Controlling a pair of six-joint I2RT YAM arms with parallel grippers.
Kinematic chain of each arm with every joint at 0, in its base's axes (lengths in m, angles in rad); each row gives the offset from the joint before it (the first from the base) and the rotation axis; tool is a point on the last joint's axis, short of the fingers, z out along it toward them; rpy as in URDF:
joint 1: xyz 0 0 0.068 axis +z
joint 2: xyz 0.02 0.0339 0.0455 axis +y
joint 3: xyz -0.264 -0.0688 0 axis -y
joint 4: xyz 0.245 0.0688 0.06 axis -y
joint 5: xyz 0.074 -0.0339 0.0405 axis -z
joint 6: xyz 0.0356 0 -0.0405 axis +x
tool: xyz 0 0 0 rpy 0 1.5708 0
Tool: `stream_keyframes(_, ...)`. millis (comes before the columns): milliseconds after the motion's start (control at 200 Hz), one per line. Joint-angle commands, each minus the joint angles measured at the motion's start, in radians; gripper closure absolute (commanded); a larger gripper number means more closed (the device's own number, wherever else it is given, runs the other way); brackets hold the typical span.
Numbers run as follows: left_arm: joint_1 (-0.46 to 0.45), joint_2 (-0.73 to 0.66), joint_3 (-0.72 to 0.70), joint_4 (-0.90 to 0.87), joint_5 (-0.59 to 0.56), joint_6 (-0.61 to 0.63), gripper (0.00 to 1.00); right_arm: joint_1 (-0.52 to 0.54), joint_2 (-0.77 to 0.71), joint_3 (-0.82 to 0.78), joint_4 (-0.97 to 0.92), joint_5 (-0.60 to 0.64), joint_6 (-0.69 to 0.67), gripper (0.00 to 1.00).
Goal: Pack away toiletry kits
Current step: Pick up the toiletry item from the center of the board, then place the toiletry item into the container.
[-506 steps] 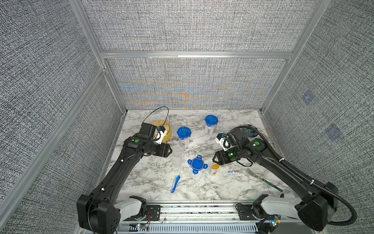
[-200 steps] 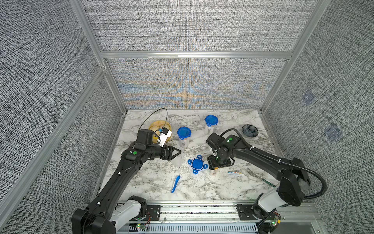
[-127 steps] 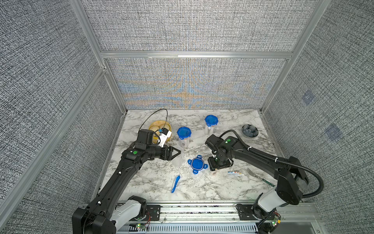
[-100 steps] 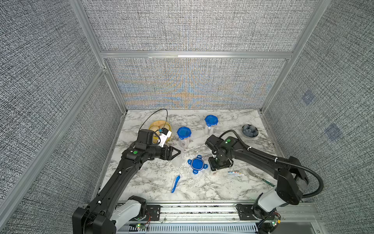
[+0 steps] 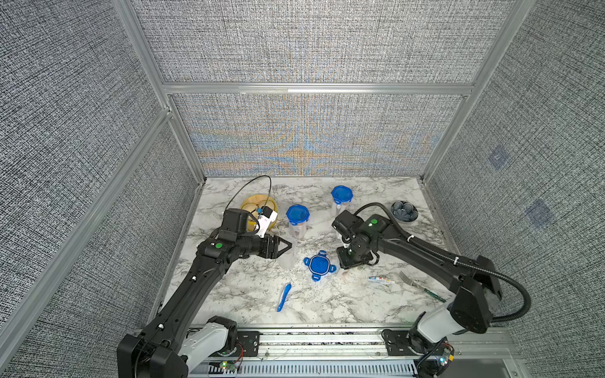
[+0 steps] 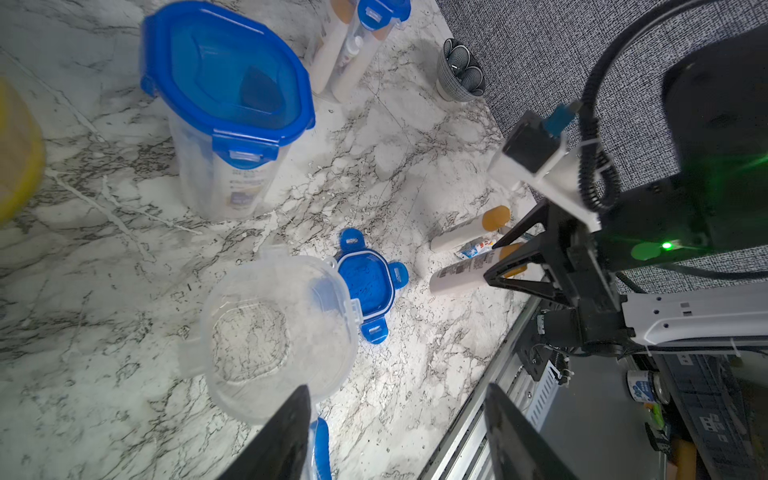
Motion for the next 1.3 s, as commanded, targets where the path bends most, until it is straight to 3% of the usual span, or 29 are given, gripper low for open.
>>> stream_keyframes(0, -0.001, -0.004, 0.026, -0.068, -0.109, 0.042, 0.35, 0.013, 0.000, 0.105, -0.092, -0.003, -0.042, 0.64)
stream_keyframes(110, 0.003, -0.001, 0.048, -0.140, -0.279, 0.065, 0.35, 0.040, 0.029, 0.263, -0.130, -0.042, -0.071, 0.64)
stream_keyframes(335, 0.026, 0.002, 0.072, -0.182, -0.370, 0.054, 0.34, 0.086, 0.221, 0.632, -0.171, -0.106, -0.160, 0.64)
stream_keyframes(455, 0.031, -0.022, 0.074, -0.199, -0.451, 0.064, 0.34, 0.100, 0.343, 0.786, -0.191, -0.144, -0.193, 0.64)
stream_keyframes(565, 0.034, -0.041, 0.067, -0.195, -0.453, 0.068, 0.34, 0.109, 0.424, 0.884, -0.207, -0.160, -0.204, 0.64)
stream_keyframes(936, 0.043, -0.061, 0.052, -0.163, -0.373, 0.073, 0.34, 0.121, 0.557, 0.896, -0.149, -0.145, -0.206, 0.64)
stream_keyframes(1291, 0.043, -0.031, 0.051, -0.167, -0.373, 0.076, 0.34, 0.161, 0.660, 0.891, -0.052, -0.066, -0.223, 0.60)
